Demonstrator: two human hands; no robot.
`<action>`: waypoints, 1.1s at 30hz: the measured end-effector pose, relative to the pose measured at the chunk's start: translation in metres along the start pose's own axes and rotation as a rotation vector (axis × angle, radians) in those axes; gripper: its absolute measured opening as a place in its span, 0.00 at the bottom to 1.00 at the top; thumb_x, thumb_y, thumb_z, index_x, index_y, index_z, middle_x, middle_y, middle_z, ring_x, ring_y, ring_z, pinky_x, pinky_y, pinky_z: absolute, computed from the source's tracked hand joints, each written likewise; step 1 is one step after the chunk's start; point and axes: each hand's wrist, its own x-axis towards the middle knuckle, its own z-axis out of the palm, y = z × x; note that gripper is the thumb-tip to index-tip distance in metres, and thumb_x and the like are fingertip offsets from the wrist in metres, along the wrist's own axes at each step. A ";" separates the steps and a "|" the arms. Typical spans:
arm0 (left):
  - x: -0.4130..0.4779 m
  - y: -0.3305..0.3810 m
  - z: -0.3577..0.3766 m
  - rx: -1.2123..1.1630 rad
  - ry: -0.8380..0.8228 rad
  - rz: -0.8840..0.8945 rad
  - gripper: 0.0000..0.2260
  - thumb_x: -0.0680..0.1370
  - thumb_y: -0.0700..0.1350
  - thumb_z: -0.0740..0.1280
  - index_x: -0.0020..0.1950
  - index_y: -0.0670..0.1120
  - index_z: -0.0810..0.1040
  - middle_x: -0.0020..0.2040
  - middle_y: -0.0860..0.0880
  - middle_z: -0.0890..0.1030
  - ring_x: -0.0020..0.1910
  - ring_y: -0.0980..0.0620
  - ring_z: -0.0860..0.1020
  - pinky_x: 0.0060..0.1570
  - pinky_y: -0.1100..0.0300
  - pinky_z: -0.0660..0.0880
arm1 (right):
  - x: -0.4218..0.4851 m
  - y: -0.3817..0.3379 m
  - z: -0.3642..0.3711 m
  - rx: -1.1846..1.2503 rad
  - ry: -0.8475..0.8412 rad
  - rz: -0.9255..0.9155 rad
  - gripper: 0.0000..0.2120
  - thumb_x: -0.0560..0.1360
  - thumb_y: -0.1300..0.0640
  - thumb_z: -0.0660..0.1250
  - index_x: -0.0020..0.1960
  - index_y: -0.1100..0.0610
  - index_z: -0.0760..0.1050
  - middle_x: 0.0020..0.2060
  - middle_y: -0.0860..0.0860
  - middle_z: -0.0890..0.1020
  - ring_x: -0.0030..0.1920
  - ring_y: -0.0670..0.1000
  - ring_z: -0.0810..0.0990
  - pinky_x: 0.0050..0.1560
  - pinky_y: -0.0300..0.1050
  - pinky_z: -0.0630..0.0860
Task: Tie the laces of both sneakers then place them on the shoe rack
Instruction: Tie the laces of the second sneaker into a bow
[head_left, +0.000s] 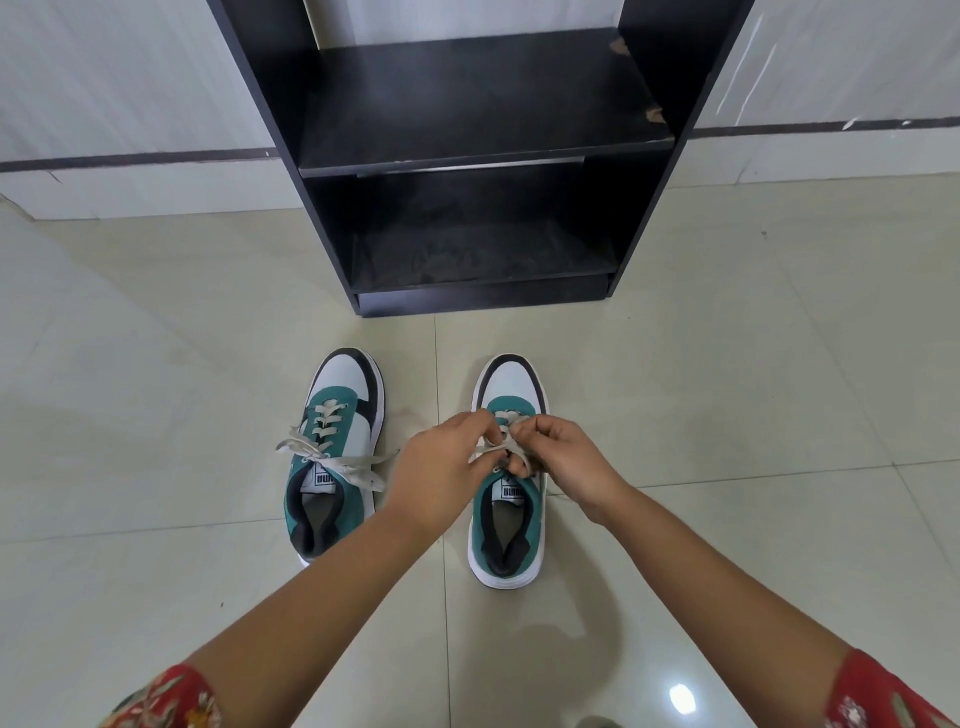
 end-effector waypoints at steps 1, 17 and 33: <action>0.000 0.001 0.000 0.041 0.022 0.052 0.06 0.73 0.48 0.70 0.45 0.50 0.74 0.45 0.55 0.80 0.37 0.50 0.79 0.35 0.53 0.78 | 0.000 -0.001 0.000 -0.010 -0.022 0.006 0.11 0.79 0.59 0.60 0.41 0.60 0.77 0.26 0.51 0.79 0.27 0.45 0.76 0.33 0.34 0.74; 0.013 0.010 -0.016 -0.867 -0.504 -0.862 0.07 0.75 0.43 0.66 0.51 0.42 0.78 0.37 0.49 0.71 0.26 0.55 0.60 0.25 0.65 0.59 | -0.026 0.015 0.004 -0.468 0.105 -0.217 0.15 0.77 0.49 0.62 0.37 0.57 0.76 0.42 0.51 0.76 0.45 0.46 0.76 0.50 0.35 0.70; 0.005 -0.003 -0.023 -0.918 -0.455 -0.930 0.11 0.78 0.47 0.60 0.56 0.44 0.78 0.33 0.49 0.75 0.22 0.56 0.63 0.21 0.66 0.62 | -0.020 0.023 0.001 -0.402 0.154 -0.181 0.11 0.76 0.63 0.63 0.36 0.67 0.71 0.39 0.59 0.73 0.42 0.53 0.72 0.44 0.45 0.67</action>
